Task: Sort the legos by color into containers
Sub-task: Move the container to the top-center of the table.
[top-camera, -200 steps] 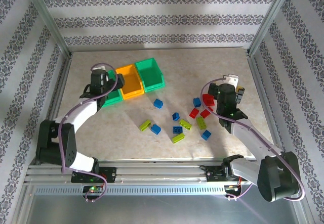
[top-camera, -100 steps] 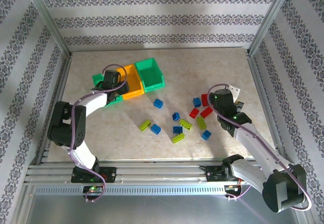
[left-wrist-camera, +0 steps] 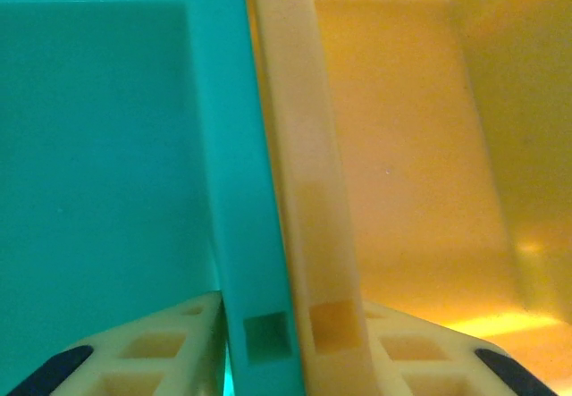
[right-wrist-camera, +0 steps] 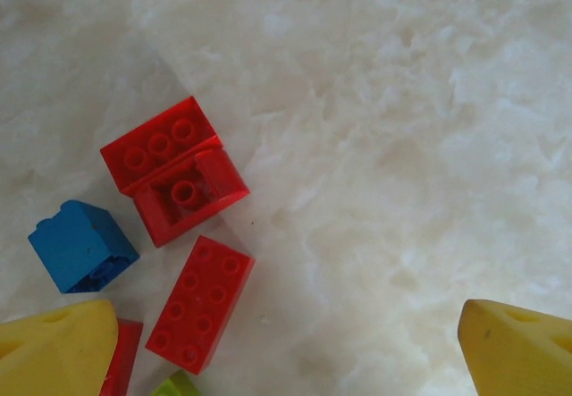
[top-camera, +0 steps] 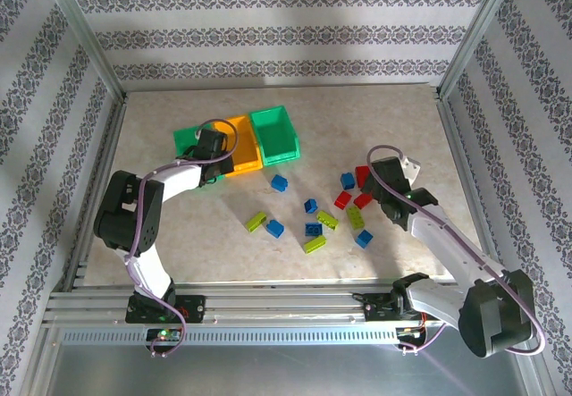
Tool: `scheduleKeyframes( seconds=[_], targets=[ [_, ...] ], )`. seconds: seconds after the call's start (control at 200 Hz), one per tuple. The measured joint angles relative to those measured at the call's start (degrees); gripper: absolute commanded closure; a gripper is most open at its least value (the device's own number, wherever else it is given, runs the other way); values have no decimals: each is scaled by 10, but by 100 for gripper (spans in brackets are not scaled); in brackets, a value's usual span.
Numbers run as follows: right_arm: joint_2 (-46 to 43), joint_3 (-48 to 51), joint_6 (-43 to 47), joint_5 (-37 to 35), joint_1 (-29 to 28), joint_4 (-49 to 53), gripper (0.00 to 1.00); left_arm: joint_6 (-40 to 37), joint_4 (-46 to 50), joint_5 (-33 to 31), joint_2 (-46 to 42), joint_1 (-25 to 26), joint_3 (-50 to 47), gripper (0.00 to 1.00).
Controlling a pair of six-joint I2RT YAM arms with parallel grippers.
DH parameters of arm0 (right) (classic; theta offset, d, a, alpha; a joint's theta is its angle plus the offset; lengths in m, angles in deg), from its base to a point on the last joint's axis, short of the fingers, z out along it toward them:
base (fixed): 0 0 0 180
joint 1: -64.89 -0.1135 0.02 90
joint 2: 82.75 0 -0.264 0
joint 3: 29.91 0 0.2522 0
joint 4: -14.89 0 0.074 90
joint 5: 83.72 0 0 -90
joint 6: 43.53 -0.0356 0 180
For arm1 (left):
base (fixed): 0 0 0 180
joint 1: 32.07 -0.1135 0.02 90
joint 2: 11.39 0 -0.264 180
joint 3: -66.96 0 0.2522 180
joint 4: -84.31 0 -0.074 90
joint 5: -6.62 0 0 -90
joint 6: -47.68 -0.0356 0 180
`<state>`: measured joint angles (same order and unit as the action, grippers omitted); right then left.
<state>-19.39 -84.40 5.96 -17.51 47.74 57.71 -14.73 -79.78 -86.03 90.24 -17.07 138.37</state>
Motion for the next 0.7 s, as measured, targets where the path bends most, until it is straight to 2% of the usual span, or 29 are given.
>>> scheduleKeyframes(
  seconds=[0.46,0.7],
  targets=[
    [83,-26,-49,71,2,16,25,43,0,-27,-16,74,-16,69],
    [113,-26,-62,102,20,9,35,80,0,-17,-16,84,-16,57]
  ],
)
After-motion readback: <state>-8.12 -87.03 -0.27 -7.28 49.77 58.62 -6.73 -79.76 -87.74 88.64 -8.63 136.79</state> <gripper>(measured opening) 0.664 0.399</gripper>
